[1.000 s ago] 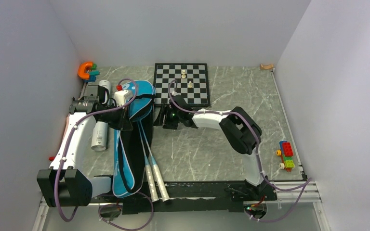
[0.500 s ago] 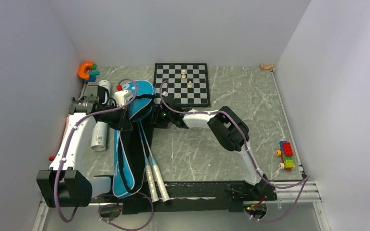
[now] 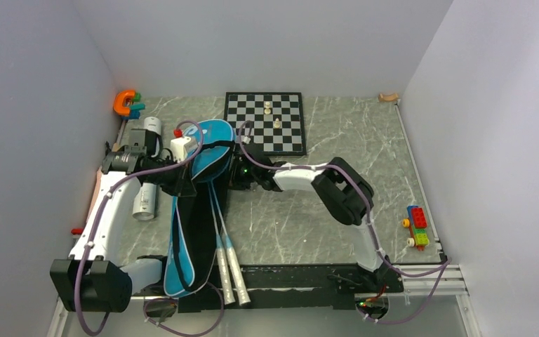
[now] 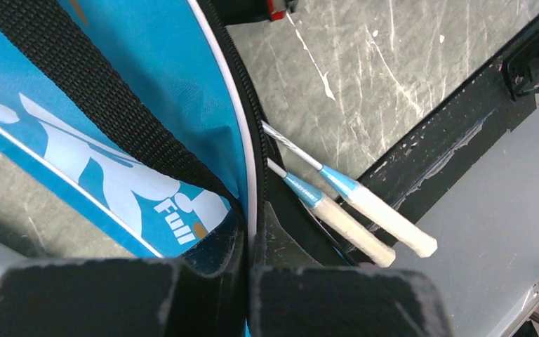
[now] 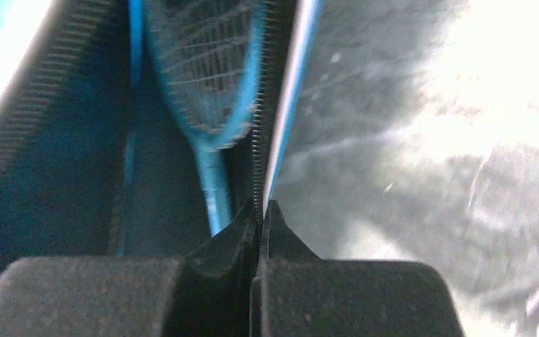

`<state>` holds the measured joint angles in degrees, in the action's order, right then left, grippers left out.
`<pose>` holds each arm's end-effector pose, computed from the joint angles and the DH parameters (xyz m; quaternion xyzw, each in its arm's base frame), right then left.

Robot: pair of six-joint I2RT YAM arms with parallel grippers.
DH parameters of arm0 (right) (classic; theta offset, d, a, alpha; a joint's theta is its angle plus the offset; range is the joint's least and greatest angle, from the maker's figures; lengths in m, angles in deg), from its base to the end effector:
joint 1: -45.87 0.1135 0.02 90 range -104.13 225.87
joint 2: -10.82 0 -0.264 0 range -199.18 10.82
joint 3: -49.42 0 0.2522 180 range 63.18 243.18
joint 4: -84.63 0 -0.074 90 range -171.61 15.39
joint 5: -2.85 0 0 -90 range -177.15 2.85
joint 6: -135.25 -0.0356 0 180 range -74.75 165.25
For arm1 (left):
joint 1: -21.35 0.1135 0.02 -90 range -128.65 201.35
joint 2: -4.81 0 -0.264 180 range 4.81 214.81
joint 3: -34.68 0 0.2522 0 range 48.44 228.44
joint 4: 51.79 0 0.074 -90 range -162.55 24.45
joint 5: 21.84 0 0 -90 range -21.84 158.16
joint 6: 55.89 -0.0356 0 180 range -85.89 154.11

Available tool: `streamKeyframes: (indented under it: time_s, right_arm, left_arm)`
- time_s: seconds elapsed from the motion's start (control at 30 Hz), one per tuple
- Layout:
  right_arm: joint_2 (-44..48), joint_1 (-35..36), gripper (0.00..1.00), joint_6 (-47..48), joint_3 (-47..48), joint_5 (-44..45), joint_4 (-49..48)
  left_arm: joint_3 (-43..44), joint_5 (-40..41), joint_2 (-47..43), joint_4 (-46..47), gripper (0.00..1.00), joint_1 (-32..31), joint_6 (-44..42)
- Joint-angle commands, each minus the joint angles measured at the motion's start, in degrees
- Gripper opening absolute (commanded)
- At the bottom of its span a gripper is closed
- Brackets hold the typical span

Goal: Pack up the badminton gear

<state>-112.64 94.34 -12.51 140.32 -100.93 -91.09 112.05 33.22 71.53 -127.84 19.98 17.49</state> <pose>0.3020 0.3537 0.1329 0.0184 0.8893 0.4197 0.1808 0.2059 -0.0253 0.3088 0.2089 0.9105 -0.2638 0.2403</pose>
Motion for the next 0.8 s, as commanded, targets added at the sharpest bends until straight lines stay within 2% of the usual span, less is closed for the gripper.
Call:
streamKeyframes:
  time_s: [0.0, 0.1, 0.23, 0.37, 0.57, 0.77]
  right_arm:
    - [13.48, 0.38, 0.00, 2.56, -0.87, -2.05, 3.68]
    - [18.80, 0.30, 0.00, 2.10, -2.75, -2.44, 6.85]
    - [22.96, 0.31, 0.00, 0.26, -5.05, -3.22, 9.29]
    - [26.64, 0.40, 0.00, -0.86, -6.13, -2.57, 11.88]
    - [31.29, 0.55, 0.00, -1.66, -7.53, -1.56, 14.36]
    - [35.09, 2.19, 0.00, -3.95, -8.96, 1.03, 16.51]
  left_arm:
    - [-0.73, -1.48, -3.08, 1.73, 0.02, -1.32, -0.77]
    - [-2.80, 0.29, -4.83, 2.84, 0.12, -3.75, -0.81]
    - [-5.30, 0.79, -7.37, 5.79, 0.43, -7.75, 0.89]
    - [-4.93, -1.61, -7.96, 9.04, 0.64, -13.02, 3.38]
    - [-2.10, -8.50, -3.80, 8.91, 0.69, -14.66, 2.80]
    - [-1.97, -11.29, -1.06, 10.25, 0.74, -21.01, 1.70]
